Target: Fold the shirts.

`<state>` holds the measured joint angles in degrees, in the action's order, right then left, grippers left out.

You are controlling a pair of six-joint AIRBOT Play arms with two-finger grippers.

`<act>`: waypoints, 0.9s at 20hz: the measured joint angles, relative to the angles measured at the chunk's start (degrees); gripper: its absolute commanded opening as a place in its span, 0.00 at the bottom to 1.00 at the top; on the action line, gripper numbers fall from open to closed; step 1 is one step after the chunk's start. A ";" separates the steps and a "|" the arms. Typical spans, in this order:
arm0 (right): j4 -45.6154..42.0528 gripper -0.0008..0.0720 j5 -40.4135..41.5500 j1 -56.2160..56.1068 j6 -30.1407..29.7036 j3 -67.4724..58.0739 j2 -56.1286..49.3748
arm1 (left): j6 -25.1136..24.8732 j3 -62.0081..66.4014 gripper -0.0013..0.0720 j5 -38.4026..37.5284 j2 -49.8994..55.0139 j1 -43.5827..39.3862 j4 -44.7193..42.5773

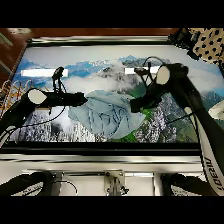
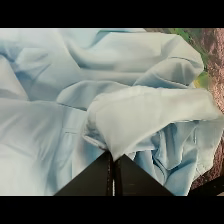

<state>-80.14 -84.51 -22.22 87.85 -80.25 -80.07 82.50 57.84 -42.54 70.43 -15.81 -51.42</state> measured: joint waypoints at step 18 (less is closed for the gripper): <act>-7.65 0.11 17.44 -3.91 5.51 8.26 -2.29 | -6.95 4.26 0.10 -3.96 -0.68 0.15 -1.33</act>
<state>-87.79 -67.07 -26.13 93.36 -71.99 -82.37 75.55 62.11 -46.50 69.76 -15.66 -52.75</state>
